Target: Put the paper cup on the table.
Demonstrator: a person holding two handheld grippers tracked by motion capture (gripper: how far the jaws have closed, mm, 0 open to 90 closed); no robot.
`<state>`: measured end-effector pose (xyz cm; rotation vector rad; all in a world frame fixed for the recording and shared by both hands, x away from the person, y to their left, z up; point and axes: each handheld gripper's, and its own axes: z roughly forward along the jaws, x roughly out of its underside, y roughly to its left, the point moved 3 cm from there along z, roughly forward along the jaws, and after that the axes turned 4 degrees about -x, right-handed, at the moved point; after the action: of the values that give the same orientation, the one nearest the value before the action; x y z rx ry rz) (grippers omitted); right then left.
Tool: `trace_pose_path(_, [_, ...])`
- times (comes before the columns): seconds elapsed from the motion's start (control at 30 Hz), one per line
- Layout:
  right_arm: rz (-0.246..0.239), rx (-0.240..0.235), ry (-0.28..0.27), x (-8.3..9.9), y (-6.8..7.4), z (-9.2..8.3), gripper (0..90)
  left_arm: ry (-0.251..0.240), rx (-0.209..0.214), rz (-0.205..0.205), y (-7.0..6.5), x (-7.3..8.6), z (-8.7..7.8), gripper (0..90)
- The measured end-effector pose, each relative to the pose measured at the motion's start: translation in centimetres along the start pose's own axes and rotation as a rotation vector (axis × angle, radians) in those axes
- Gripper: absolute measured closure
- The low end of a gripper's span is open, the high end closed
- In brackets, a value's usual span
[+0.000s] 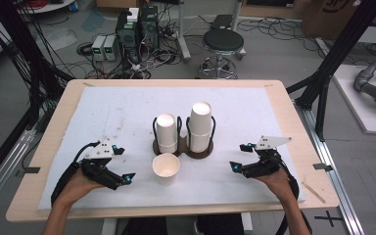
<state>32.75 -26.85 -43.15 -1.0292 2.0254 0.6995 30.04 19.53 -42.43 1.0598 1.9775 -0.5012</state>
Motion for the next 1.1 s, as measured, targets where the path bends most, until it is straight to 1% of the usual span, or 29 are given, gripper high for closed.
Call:
trace_pose_path(0.07, [0.001, 0.004, 0.002, 0.1, 0.0, -0.1, 19.0, -0.01, -0.003, -0.009, 0.1, 0.2, -0.1, 5.7])
trace_pose_path(0.1, [0.001, 0.002, -0.002, 0.1, -0.1, -0.1, 19.0, -0.019, -0.007, -0.021, 0.1, 0.4, -0.2, 5.7])
trace_pose_path(0.3, [0.001, 0.0, 0.0, 0.1, 0.1, -0.1, 19.0, -0.035, -0.018, -0.042, 0.5, 0.7, -0.5, 5.7])
trace_pose_path(0.4, [0.003, 0.0, -0.001, 0.1, 0.0, -0.1, 19.0, -0.034, -0.019, -0.043, 0.6, 0.9, -0.4, 5.7])
trace_pose_path(0.47, [0.002, -0.001, -0.002, 0.1, 0.0, -0.1, 19.0, -0.039, -0.007, -0.053, 0.7, 1.0, -0.3, 5.7])
trace_pose_path(0.53, [0.004, 0.0, -0.002, 0.1, 0.0, -0.2, 19.0, -0.044, -0.004, -0.05, 0.7, 1.1, -0.3, 5.7])
trace_pose_path(0.57, [0.004, 0.002, -0.001, 0.1, 0.0, -0.2, 19.0, -0.047, -0.003, -0.061, 0.7, 1.1, -0.2, 5.7])
trace_pose_path(0.7, [0.001, 0.002, 0.001, 0.0, 0.2, -0.2, 19.0, -0.044, -0.001, -0.065, 0.7, 1.3, -0.1, 5.7])
trace_pose_path(0.77, [-0.001, 0.003, -0.005, 0.0, 0.3, -0.3, 19.0, -0.037, -0.002, -0.065, 0.8, 1.4, 0.0, 5.7])
trace_pose_path(0.87, [0.003, 0.004, -0.002, 0.0, 0.3, -0.3, 19.0, -0.041, -0.005, -0.069, 0.8, 1.5, -0.1, 5.7])
trace_pose_path(0.93, [0.005, 0.001, -0.002, 0.1, 0.2, -0.3, 19.0, -0.052, 0.001, -0.073, 0.8, 1.5, -0.1, 5.7])
trace_pose_path(1.07, [0.001, 0.0, 0.001, 0.1, 0.3, -0.2, 19.0, -0.052, -0.007, -0.082, 0.9, 1.7, -0.2, 5.7])
trace_pose_path(1.1, [0.002, 0.0, 0.0, 0.1, 0.3, -0.1, 19.0, -0.045, -0.01, -0.076, 0.9, 1.8, -0.2, 5.7])
